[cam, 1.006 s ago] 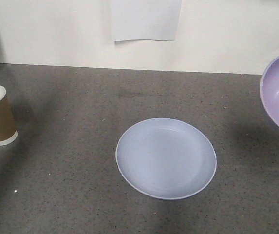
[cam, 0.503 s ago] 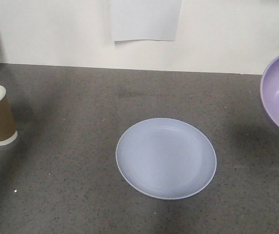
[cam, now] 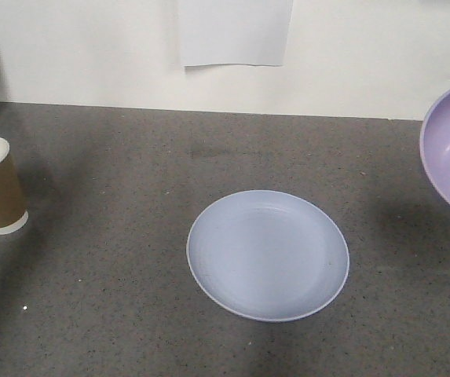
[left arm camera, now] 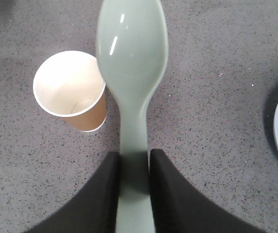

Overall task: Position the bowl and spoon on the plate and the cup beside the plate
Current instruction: 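Lower the lavender bowl onto the pale blue plate with the right gripper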

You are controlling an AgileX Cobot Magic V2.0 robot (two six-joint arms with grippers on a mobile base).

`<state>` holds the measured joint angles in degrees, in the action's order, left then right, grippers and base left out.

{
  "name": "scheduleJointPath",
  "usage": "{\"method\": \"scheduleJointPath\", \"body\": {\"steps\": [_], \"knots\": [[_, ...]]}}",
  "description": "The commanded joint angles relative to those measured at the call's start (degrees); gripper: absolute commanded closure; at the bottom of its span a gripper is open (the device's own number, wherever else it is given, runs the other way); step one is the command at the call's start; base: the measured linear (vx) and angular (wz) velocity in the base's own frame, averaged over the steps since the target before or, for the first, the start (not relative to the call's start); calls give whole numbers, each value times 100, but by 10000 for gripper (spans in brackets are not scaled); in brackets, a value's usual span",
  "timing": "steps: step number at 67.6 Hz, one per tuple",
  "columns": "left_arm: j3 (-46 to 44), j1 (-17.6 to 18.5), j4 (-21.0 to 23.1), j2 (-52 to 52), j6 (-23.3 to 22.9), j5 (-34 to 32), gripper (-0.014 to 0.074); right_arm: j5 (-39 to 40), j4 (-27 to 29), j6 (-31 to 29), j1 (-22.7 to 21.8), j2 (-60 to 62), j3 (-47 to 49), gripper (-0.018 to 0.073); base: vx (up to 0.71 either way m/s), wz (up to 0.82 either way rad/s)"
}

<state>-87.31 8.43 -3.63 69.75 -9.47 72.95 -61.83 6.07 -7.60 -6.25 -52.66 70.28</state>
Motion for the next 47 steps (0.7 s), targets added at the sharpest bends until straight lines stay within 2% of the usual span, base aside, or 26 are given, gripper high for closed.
{"method": "scheduleJointPath", "body": {"steps": [1, 24, 47], "knots": [[-133, 32, -6, -128, -1, -279, 603, 385, 15, -36, -14, 37, 171, 566, 0, 0], [-133, 32, -6, -128, -1, -279, 603, 350, 116, -30, -14, 16, 171, 566, 0, 0], [-133, 32, -6, -128, -1, -278, 603, 108, 1288, -753, -14, -866, 171, 564, 0, 0]]}}
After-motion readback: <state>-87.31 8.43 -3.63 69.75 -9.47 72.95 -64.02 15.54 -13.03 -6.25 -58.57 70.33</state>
